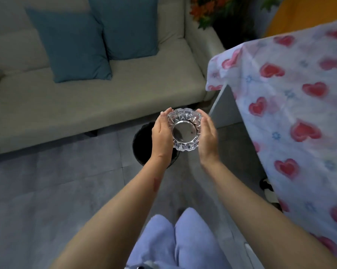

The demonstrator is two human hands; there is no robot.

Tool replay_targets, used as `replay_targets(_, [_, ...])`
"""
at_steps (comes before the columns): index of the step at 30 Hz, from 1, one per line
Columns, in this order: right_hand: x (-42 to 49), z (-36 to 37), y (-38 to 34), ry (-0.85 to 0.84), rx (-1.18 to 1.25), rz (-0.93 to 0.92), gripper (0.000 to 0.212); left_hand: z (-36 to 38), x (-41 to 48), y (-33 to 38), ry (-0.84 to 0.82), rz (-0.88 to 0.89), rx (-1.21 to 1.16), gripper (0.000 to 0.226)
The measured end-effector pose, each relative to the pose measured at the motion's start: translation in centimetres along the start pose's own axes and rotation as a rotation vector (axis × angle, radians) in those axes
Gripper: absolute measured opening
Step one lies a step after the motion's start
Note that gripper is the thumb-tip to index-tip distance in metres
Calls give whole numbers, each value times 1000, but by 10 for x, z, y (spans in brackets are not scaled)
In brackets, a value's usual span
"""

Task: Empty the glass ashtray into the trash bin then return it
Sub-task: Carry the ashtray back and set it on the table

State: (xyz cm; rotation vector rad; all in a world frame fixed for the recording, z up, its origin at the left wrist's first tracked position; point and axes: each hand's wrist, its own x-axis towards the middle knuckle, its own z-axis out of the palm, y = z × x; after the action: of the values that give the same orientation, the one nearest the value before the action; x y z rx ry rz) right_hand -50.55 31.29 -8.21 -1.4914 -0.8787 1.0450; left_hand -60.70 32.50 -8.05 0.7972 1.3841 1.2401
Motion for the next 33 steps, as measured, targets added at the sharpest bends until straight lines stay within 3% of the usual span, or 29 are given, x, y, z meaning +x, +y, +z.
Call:
replay_targets(6, [-43, -48, -91, 137, 60, -13, 38, 31, -61, 80, -138, 14, 16, 46])
replay_targets(14, [-92, -124, -138, 400, 145, -53, 38, 88, -132, 119, -384, 62, 71, 44])
replay_targets(24, [-149, -268, -140, 794, 203, -63, 35, 203, -241, 112, -751, 56, 293, 45])
replay_targets(33, [-178, -423, -119, 1097, 359, 5, 28, 338, -341, 65, -993, -14, 373, 48])
